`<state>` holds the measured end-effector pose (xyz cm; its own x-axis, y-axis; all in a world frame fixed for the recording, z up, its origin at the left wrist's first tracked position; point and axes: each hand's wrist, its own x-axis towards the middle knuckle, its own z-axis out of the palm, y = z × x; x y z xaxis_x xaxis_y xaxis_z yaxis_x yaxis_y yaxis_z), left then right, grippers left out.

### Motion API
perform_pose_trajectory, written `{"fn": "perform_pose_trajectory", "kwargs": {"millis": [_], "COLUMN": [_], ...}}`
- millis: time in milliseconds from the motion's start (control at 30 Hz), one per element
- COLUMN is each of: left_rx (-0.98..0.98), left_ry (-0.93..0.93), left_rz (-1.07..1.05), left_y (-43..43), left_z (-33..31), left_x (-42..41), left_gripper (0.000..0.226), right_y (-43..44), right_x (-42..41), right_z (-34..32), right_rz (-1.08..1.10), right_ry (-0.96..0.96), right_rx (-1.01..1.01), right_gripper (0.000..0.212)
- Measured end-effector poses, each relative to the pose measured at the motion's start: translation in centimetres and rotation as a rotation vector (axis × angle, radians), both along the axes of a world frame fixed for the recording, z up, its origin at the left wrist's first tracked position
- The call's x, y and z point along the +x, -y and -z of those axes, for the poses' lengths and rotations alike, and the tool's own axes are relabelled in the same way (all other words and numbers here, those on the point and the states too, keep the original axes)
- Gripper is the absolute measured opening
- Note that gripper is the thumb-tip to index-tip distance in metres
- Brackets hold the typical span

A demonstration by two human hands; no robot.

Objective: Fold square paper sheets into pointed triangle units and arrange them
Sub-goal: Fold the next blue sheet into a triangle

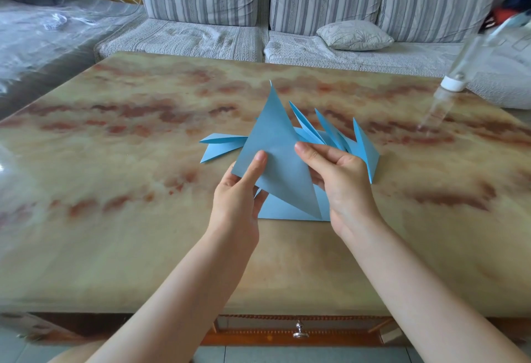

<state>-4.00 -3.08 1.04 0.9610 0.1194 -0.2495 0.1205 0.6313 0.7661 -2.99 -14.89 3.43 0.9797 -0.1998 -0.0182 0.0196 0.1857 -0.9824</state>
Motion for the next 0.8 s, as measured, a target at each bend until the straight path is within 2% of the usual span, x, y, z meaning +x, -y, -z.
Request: {"fn": "perform_pose_trajectory", "kwargs": {"millis": [300,467,567,633,733,800], "left_rx": [-0.068,0.035,0.261,0.499,1.161,1.433], "left_ry": [-0.044,-0.039,0.019,0.129,0.479,0.711], "left_rz": [0.027,0.053,0.052,-0.041,-0.382,-0.464], "left_y": [0.2,-0.2,-0.5,-0.7,-1.6,-2.4], "left_z": [0.2,0.2,0.2,0.1,-0.9,-1.7], "left_x": [0.0,0.2,0.4,0.5,0.5,0.8], "left_gripper": [0.018,0.018,0.033,0.051,0.061,0.063], "right_y": [0.0,0.2,0.7,1.0,1.6,1.9], "right_x": [-0.1,0.2,0.6,0.7,0.7,0.7], "right_z": [0.2,0.3,0.5,0.4,0.2,0.0], "right_rz": [0.008,0.058,0.067,0.029,-0.090,-0.163], "right_ry": [-0.014,0.100,0.174,0.204,0.245,0.279], "right_rx": [-0.013,-0.140,-0.246,-0.307,-0.446,-0.545], "right_gripper": [0.005,0.003,0.004,0.006,0.008,0.007]}}
